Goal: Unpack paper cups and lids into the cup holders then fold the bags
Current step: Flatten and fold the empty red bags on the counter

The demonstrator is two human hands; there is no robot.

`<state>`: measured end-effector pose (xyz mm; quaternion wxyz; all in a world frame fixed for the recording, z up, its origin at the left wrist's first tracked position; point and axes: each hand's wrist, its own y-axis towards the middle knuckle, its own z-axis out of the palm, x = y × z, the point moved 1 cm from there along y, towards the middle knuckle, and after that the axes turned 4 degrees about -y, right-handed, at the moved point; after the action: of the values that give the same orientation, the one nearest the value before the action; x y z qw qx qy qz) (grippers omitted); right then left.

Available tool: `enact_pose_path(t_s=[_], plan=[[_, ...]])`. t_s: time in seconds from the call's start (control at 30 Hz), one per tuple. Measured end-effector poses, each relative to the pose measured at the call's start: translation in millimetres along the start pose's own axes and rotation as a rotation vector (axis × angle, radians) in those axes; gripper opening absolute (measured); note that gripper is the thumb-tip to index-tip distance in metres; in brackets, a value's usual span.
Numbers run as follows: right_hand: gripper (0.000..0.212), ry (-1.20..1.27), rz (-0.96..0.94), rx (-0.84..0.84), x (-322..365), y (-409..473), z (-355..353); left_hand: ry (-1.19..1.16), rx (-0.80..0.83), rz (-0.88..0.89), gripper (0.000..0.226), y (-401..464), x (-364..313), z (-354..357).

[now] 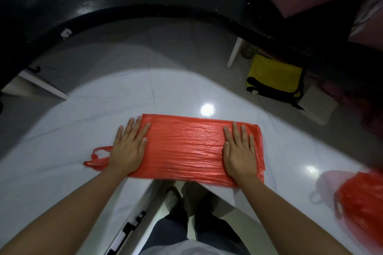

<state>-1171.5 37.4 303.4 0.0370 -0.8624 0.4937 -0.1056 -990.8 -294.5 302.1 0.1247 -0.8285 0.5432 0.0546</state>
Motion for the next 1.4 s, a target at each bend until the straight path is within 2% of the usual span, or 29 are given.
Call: enact_pose_path(t_s=[0.13, 0.23, 0.33, 0.43, 0.53, 0.8, 1.03, 1.23, 1.4], plan=[[0.06, -0.026, -0.001, 0.048, 0.2, 0.6, 0.2, -0.01, 0.04, -0.013, 0.058, -1.3, 2.9, -5.8], [0.062, 0.001, 0.007, 0.095, 1.2, 0.1, -5.8, -0.016, -0.014, -0.057, 0.062, -1.6, -21.7, -17.1], [0.062, 0.061, -0.02, 0.068, 13.1, 1.9, -17.4, -0.018, -0.074, 0.067, 0.059, 6.9, -81.0, -23.5], [0.061, 0.062, -0.092, 0.077, 35.2, 1.8, -19.5, -0.048, 0.022, 0.131, 0.058, 17.4, -152.1, -4.3], [0.06, -0.009, -0.083, 0.117, 40.5, 2.2, -9.4, -0.006, 0.125, 0.113, 0.057, 18.9, -183.3, 21.7], [0.062, 0.0, -0.064, 0.049, -20.4, 4.6, -10.8, 0.005, 0.037, 0.116, 0.054, 25.1, -132.1, 21.1], [0.065, 0.018, 0.052, 0.019, -23.8, 4.2, -11.2, 0.025, 0.014, 0.032, 0.056, 25.1, -52.0, -2.8], [0.065, 0.007, 0.047, -0.003, -24.8, 8.0, -8.7, 0.013, -0.007, 0.042, 0.056, 26.1, -50.5, -0.2], [0.062, -0.016, 0.027, 0.058, -24.5, 11.3, -11.1, 0.003, 0.028, 0.032, 0.056, 26.8, -52.8, -2.1]])
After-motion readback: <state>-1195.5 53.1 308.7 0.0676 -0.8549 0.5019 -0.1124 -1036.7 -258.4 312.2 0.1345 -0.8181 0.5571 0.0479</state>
